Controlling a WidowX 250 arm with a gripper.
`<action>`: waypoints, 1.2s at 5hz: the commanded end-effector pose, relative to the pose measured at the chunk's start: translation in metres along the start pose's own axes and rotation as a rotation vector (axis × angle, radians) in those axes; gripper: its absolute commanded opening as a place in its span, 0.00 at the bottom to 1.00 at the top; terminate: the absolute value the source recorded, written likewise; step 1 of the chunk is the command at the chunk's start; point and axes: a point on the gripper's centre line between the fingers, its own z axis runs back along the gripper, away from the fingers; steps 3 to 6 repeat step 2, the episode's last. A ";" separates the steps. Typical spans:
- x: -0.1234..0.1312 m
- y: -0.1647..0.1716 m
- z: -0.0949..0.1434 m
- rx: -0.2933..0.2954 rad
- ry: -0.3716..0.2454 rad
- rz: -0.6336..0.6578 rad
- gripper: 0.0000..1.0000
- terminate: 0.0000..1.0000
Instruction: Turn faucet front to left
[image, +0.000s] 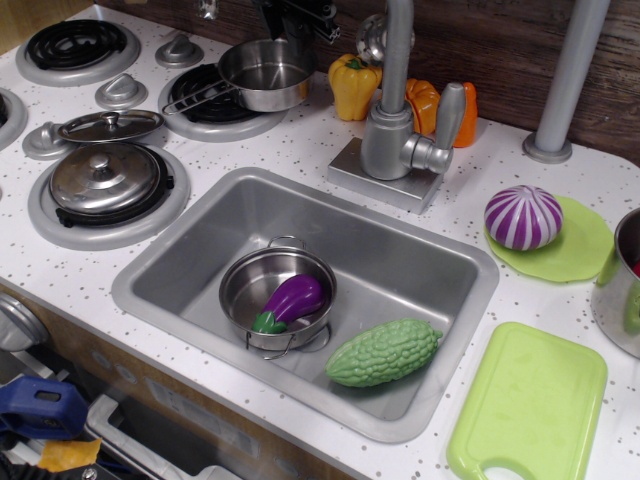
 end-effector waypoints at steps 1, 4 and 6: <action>0.019 0.030 0.009 0.073 -0.086 -0.006 1.00 0.00; 0.019 0.030 0.009 0.073 -0.086 -0.006 1.00 1.00; 0.019 0.030 0.009 0.073 -0.086 -0.006 1.00 1.00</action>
